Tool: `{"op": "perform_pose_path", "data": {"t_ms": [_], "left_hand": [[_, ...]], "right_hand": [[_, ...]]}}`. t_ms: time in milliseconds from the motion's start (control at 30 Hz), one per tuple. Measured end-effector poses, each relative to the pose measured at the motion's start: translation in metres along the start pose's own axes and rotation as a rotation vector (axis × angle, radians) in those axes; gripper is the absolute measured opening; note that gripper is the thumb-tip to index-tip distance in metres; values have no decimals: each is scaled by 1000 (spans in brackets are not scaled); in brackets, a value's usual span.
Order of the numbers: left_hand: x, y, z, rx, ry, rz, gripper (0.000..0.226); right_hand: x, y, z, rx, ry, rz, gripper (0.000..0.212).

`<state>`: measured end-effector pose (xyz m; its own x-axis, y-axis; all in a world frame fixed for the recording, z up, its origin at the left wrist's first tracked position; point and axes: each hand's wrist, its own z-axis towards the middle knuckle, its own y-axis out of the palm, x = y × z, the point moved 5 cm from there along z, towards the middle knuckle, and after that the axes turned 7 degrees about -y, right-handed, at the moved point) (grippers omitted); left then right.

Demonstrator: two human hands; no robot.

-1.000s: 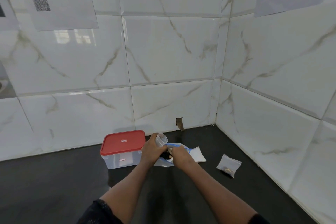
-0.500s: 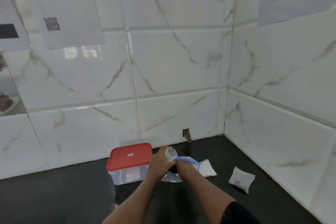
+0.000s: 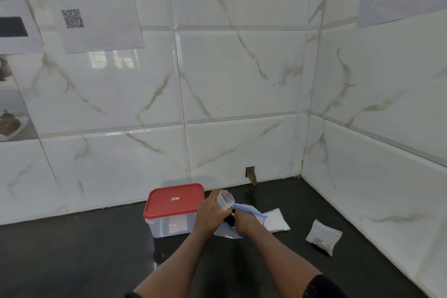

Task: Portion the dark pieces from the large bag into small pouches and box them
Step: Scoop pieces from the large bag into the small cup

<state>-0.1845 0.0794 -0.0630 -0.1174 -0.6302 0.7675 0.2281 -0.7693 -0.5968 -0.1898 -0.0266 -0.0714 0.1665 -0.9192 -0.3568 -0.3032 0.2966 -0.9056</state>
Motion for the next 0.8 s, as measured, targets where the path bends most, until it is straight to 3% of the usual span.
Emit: {"op": "perform_pose_path", "data": {"t_ms": [300, 567, 800], "left_hand": [[-3, -3, -1, 15, -18, -1, 46], [0, -4, -3, -2, -5, 8, 44], [-7, -3, -3, -8, -8, -17, 41]], "right_hand": [[-1, 0, -1, -39, -35, -98, 36], [7, -2, 2, 6, 7, -165, 42], [4, 2, 0, -9, -20, -93, 42]]}}
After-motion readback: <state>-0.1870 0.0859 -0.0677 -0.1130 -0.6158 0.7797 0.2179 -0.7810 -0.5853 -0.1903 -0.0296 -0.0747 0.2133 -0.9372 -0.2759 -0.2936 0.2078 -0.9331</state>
